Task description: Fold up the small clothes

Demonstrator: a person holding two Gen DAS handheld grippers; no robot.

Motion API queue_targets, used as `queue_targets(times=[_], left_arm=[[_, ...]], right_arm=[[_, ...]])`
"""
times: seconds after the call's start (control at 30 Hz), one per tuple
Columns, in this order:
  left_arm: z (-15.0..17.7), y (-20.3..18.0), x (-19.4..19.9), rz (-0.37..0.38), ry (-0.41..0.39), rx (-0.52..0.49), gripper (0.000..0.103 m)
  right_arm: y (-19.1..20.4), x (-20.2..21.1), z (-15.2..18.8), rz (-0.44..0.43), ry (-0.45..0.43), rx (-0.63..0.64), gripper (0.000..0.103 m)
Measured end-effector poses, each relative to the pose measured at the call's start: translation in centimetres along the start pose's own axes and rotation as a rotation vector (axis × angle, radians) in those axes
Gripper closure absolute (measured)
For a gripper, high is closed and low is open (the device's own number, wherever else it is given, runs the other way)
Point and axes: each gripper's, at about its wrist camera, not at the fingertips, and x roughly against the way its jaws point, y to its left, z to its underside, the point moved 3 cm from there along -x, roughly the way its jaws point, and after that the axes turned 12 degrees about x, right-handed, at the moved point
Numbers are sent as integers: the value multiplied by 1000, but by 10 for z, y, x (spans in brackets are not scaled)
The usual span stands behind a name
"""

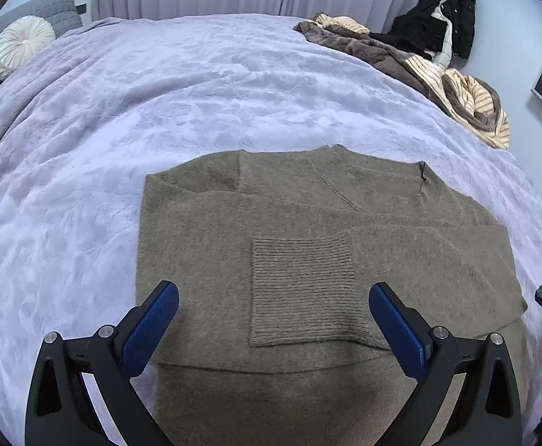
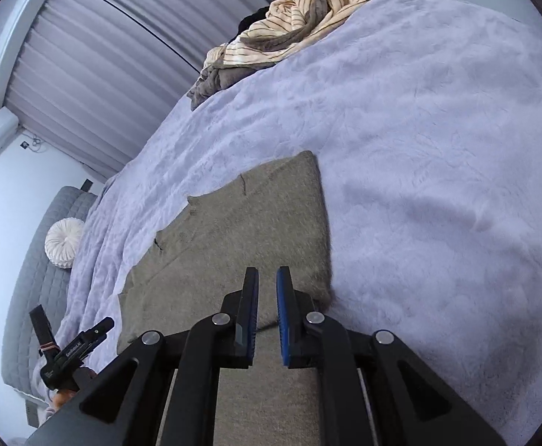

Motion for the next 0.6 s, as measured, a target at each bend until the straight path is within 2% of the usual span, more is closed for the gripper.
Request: queue_targets(times=[0.07,0.13,0.17,0.23,0.4,0.47,0.6], left_arm=[[6,-3,-17,-79,10,-42,0],[15,6,-34,-153,49,-45,0],[17,15,-35,-121,54,-13,0],[20,28,-28,-70,43,37,0],[26,34,-14,-110,40,-25,0],[30,39,-9,-105,45,-15,0],[39,46,-4,-90,69,21,0]], right_arm=[[3,-19,1,35,56,30,92],[-6,-40,11,128,137,38,94],[-11,-46,16,123,146,23,97],[-16,-42,21,94,103,-3,98],[-12,-36,22,114,109,40,98],[-6,-32,22,126,107,50,93],[8,-22,28,144,118,89,92]])
